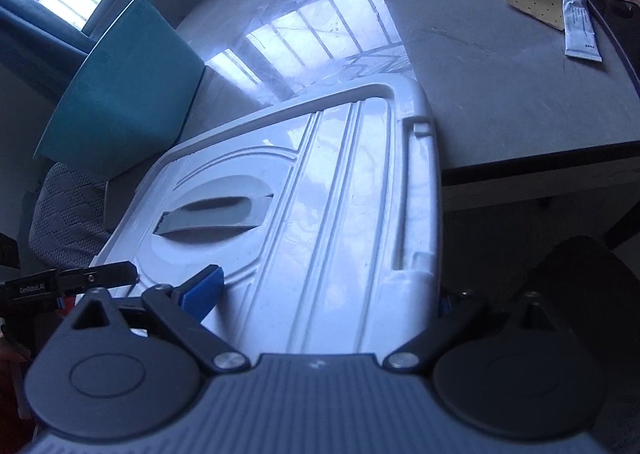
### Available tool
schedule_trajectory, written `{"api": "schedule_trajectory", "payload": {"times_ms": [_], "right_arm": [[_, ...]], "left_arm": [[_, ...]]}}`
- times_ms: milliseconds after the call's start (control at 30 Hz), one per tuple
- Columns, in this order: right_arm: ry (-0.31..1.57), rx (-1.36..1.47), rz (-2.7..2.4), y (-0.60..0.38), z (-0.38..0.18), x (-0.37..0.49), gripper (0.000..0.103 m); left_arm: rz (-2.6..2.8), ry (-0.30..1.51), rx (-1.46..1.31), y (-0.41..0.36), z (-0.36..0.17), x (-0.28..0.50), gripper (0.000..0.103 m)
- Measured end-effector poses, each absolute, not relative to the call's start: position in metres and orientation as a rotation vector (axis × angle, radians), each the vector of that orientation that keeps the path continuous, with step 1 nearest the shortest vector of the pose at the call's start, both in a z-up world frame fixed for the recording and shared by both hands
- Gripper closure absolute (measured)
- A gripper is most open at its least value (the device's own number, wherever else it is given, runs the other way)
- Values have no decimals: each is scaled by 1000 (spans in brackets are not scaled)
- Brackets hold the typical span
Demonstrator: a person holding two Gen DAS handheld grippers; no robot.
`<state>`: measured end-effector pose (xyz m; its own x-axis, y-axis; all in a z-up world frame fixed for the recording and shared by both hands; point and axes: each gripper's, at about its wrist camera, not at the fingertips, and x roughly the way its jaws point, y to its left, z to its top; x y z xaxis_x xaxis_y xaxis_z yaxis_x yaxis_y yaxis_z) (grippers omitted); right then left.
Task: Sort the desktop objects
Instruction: 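Lift the white lid with both grippers and carry it over the bin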
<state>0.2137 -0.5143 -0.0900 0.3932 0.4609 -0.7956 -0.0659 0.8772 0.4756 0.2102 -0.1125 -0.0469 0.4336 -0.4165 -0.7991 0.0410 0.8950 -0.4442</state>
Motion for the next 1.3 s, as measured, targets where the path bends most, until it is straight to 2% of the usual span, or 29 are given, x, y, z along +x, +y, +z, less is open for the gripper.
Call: {"api": "schedule_trajectory", "payload": {"times_ms": [533,833,1300], "right_arm": [[1299,471,363,-524,-149,264,7],[1281,457,373,-533,-151,281,2],[1220,384,376,-527,-130,250,3]], "left_arm": [[-263,1249,-552,-99,-109,272,0],[-289,1283,-530,-112,-112,291,0],[-289,1228,-452,-126,-95,279,0]]}}
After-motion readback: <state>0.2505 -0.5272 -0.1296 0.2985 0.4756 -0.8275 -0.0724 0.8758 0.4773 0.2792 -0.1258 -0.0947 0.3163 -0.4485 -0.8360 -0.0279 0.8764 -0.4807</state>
